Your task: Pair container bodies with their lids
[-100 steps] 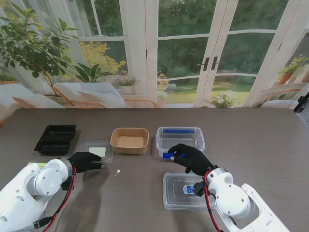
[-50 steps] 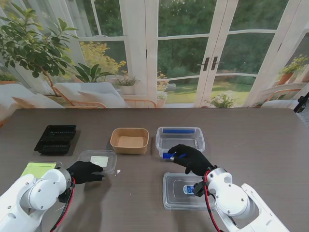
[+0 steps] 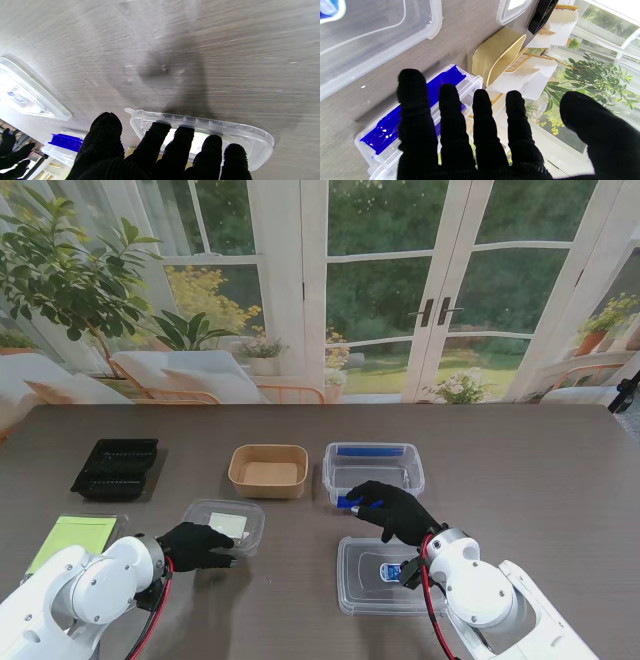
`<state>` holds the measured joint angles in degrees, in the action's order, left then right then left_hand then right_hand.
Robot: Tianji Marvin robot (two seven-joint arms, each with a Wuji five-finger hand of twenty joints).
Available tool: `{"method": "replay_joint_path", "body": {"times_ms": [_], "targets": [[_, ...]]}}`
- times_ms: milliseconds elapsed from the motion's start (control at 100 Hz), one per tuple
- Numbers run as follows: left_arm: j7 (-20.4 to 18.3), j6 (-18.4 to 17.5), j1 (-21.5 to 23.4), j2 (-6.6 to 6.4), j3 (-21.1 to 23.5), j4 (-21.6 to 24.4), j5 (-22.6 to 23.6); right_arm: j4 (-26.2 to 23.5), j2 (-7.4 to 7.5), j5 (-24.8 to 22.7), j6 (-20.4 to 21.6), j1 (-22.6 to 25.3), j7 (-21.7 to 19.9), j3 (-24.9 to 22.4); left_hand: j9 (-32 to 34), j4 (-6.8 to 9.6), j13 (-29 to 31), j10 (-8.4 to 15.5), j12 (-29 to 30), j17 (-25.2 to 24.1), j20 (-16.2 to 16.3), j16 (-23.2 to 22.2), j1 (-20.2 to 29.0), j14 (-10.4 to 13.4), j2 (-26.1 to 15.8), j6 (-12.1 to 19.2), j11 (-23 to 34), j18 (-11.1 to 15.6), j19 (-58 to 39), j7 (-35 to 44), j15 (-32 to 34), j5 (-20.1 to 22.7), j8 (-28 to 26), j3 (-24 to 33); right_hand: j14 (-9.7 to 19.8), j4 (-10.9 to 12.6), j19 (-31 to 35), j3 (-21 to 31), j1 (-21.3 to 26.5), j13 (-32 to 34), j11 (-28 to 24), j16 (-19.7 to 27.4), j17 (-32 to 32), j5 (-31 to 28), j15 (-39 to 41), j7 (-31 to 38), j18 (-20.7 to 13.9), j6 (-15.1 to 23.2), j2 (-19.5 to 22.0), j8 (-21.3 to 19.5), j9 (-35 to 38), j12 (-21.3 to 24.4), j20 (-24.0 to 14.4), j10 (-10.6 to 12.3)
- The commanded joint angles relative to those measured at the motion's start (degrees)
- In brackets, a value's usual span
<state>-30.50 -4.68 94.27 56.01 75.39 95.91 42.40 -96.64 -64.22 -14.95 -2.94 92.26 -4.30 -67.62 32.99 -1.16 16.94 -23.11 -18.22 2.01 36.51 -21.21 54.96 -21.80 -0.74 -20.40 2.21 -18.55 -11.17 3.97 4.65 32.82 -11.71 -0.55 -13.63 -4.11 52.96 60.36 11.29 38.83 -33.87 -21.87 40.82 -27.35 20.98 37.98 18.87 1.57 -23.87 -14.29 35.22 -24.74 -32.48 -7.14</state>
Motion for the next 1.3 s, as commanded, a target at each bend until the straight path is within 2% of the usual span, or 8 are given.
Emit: {"method": "replay_joint_path", "body": {"times_ms": [0,400,570,870,1090,1290], "targets": [[-1.5,-0.2,0.0,0.59,-1.2,-0.6,-0.5,-0.2,-0.06,0.0,-0.1,0.3,-0.9,0.3,2.6,1.08,0.6,1.6,-1.1,0.2,-0.1,-0.6,1.1,0.8,-2.5,1.4,2.8,0.7,0.5,0.8,1.0,0.6,-0.4,-0.3,-0.1,-0.1,-0.9,-0.6,-0.5,0.3,1.0,0.2,-29.7,-1.3,-0.5,-0.3,0.2,0.2,1.0,0.7,1.2,0.6,0.9,-0.7],[-1.1,1.3,-4.8,0.69,-6.9,-2.4,-4.1,0.0,-0.07,0.2,-0.4,0.1,-1.1,0.5,2.0,1.08,0.4,1.3,-1.0,0.1,-0.1,-0.6,1.1,0.7,-2.6,1.5,2.7,0.9,0.5,0.6,0.9,0.0,-0.3,-0.3,-0.1,-0.1,-1.0,-0.7,-0.3,0.3,1.0,0.2,-29.7,-1.3,-0.5,-0.4,0.2,0.1,1.1,0.7,1.2,0.5,0.8,-0.7],[-1.8,2.6,-6.4,0.6,-8.4,-1.8,-2.7,0.0,-0.01,0.2,-0.5,0.0,-1.4,0.6,1.5,1.06,0.3,1.4,-1.0,0.1,0.0,-0.6,0.7,0.7,-3.0,1.7,2.6,1.0,0.4,0.3,0.8,-0.8,-0.2,-0.4,-0.1,-0.1,-1.0,-0.8,-0.3,0.3,1.1,0.2,-29.7,-1.3,-0.5,-0.4,0.1,0.1,1.3,0.7,1.2,0.5,0.8,-0.8],[-2.3,4.4,-8.7,0.68,-10.7,-1.3,-4.5,0.0,0.04,0.4,-0.9,-0.1,-1.7,0.6,0.6,1.08,-0.2,1.0,-0.9,0.0,0.0,-0.5,0.5,0.2,-3.2,1.6,2.4,1.1,0.4,-0.2,0.7,-2.0,0.0,-0.4,-0.1,-0.1,-1.1,-0.9,-0.2,0.3,1.1,0.1,-29.7,-1.5,-0.5,-0.4,0.1,-0.1,1.3,0.7,1.2,0.5,0.8,-0.9],[-1.9,5.6,-8.7,0.85,-10.6,0.4,-4.9,0.2,0.04,0.4,-0.8,-0.1,-1.7,0.7,0.1,1.08,-0.3,1.0,-0.8,0.0,0.0,-0.4,0.3,-0.2,-3.3,1.1,2.4,1.1,0.4,-0.6,0.6,-2.8,0.4,-0.5,-0.3,-0.1,-1.1,-0.9,-0.2,0.5,1.0,0.1,-29.6,-1.5,-0.4,-0.4,0.2,-0.2,1.2,0.7,1.5,0.5,0.7,-0.9],[-1.5,4.3,-6.9,0.96,-7.3,3.2,-2.2,0.2,0.01,0.1,-0.2,0.0,-1.4,1.1,0.5,1.08,0.5,0.9,-0.8,1.0,0.2,-0.6,0.1,-0.7,-3.3,0.7,2.5,0.6,-0.1,-0.7,1.0,-3.0,0.6,-0.5,-0.7,-0.1,-0.2,-0.5,-0.1,2.0,0.7,-0.1,-28.2,-2.3,0.3,-0.1,0.7,-0.6,0.9,0.6,2.8,0.5,0.4,-1.5]]}}
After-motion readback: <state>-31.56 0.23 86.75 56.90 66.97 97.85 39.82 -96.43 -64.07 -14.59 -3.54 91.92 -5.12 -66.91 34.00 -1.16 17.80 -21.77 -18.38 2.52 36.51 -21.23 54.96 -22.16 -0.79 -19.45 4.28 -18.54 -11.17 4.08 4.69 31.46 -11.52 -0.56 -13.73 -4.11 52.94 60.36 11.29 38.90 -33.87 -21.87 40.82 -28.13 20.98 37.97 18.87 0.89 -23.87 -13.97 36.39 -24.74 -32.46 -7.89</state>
